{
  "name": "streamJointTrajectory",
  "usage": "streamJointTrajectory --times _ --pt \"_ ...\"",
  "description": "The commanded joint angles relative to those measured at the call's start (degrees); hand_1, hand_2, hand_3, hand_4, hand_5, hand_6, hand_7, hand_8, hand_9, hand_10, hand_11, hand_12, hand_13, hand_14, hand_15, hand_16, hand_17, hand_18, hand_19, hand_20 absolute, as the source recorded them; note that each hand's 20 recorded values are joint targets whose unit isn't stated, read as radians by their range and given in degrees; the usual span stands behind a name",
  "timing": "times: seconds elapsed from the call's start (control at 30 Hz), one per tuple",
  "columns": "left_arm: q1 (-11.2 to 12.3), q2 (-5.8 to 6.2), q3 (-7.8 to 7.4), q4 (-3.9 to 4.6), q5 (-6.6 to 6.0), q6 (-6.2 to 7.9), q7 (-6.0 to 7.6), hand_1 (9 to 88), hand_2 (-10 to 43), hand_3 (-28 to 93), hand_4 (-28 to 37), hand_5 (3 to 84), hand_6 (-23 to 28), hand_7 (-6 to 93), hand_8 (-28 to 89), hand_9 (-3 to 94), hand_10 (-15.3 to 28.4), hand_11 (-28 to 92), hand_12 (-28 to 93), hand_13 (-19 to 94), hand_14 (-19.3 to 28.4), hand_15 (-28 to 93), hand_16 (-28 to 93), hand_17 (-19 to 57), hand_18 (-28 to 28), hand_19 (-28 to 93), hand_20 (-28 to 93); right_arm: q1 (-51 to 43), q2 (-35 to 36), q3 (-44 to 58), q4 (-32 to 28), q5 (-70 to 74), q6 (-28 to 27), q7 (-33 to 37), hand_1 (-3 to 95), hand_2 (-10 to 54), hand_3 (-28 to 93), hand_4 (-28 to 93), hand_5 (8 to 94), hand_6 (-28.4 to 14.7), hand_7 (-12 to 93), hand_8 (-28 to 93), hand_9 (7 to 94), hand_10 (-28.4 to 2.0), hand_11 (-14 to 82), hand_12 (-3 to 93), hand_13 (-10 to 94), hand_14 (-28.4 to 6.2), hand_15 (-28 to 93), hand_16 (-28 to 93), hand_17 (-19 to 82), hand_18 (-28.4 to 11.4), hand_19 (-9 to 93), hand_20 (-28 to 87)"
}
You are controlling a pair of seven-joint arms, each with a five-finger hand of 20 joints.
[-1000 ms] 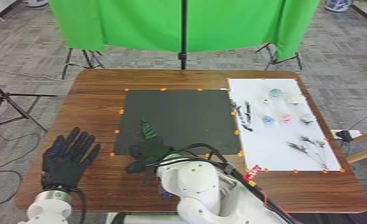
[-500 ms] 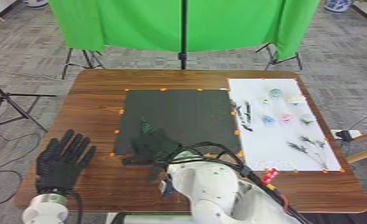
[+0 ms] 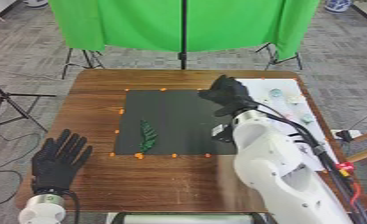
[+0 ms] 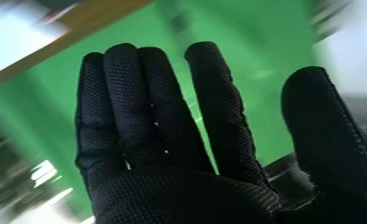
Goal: Arrange flowers
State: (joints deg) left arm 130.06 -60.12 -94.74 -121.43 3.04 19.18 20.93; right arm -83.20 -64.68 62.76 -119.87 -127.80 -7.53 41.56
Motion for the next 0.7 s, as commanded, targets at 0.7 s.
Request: streamJointTrajectory --times 0.7 --pt "2.7 -1.48 -3.18 -1.38 -0.98 -0.32 3.69 32.5 10.6 75 -28.3 45.2 5.0 22.7 -12 41.7 13.9 24 11 33 13.2 37 -7 0.3 14.1 34 17 -29.1 10.9 33.9 -3.0 1.8 -12.2 15.9 49.2 -9.5 49 -28 59.6 -8.4 13 -8 56.0 -22.7 16.9 21.3 41 -21.8 49 16 15 -26.9 64 21"
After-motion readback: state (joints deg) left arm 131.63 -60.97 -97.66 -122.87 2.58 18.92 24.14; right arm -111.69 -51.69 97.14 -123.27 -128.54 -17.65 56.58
